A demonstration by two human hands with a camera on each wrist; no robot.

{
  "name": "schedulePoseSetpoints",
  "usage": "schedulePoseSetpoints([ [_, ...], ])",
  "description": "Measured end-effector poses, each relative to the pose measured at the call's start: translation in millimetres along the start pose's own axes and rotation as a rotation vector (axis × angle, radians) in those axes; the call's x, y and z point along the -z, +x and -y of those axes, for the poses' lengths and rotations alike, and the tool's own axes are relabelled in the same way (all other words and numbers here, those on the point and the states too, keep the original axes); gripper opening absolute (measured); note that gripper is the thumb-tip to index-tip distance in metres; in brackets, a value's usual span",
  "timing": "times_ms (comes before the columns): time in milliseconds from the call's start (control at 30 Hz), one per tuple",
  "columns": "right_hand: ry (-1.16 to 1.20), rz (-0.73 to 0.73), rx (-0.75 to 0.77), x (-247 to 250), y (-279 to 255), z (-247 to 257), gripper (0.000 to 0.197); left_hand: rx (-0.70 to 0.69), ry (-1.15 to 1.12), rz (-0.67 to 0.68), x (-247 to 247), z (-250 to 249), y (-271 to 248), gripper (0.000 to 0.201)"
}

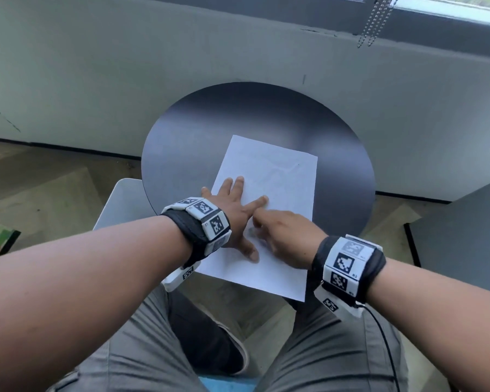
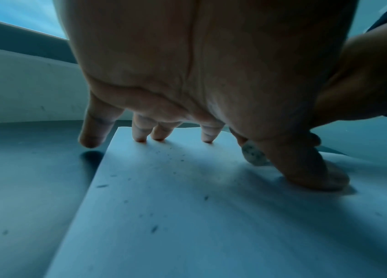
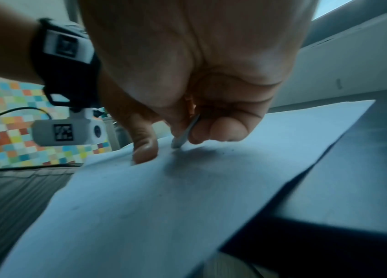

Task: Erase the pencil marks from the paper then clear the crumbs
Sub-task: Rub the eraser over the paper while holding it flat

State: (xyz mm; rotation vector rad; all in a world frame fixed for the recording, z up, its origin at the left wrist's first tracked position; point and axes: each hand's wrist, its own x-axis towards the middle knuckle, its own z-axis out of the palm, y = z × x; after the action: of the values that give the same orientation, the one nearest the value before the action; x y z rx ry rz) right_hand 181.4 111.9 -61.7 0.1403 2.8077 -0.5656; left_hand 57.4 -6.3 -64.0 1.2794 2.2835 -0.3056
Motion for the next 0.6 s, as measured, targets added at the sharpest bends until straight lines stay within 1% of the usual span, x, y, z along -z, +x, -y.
schedulePoseSetpoints([
  [33,-0.014,0.025,0.024,-1,-2,0,0.014,-0.006,0.006,0.001,1,1,0,0.132],
  [67,-0.015,0.019,0.004,2,0,-4,0.014,-0.010,0.016,-0.001,1,1,0,0.132],
  [167,0.055,-0.083,-0.238,16,14,-22,0.019,-0.015,0.052,-0.020,0,1,1,0.134],
  [200,0.080,-0.107,-0.287,18,15,-24,0.021,-0.013,0.055,-0.017,0,1,1,0.134],
  [233,0.092,-0.103,-0.290,18,12,-23,0.023,-0.012,0.053,-0.011,0,2,1,0.134],
  [267,0.081,-0.071,-0.252,17,8,-19,0.023,-0.015,0.050,-0.004,1,2,1,0.134],
  [367,0.006,0.091,-0.060,16,-5,-9,0.019,-0.024,0.055,0.017,3,1,2,0.133],
  [400,-0.006,0.090,-0.057,18,-4,-12,0.017,-0.022,0.063,0.024,4,0,3,0.134],
  [433,0.002,0.050,-0.105,21,2,-18,0.017,-0.016,0.074,0.032,5,0,4,0.134],
  [500,0.067,-0.061,-0.264,26,13,-31,0.021,0.001,0.098,0.049,6,-2,5,0.135],
  [533,0.097,-0.099,-0.301,25,14,-34,0.022,0.007,0.105,0.056,7,-2,5,0.136],
  [567,0.107,-0.108,-0.289,23,12,-33,0.022,0.011,0.104,0.063,7,-2,5,0.136],
  [600,0.104,-0.087,-0.241,20,9,-30,0.021,0.012,0.099,0.070,7,-3,5,0.137],
])
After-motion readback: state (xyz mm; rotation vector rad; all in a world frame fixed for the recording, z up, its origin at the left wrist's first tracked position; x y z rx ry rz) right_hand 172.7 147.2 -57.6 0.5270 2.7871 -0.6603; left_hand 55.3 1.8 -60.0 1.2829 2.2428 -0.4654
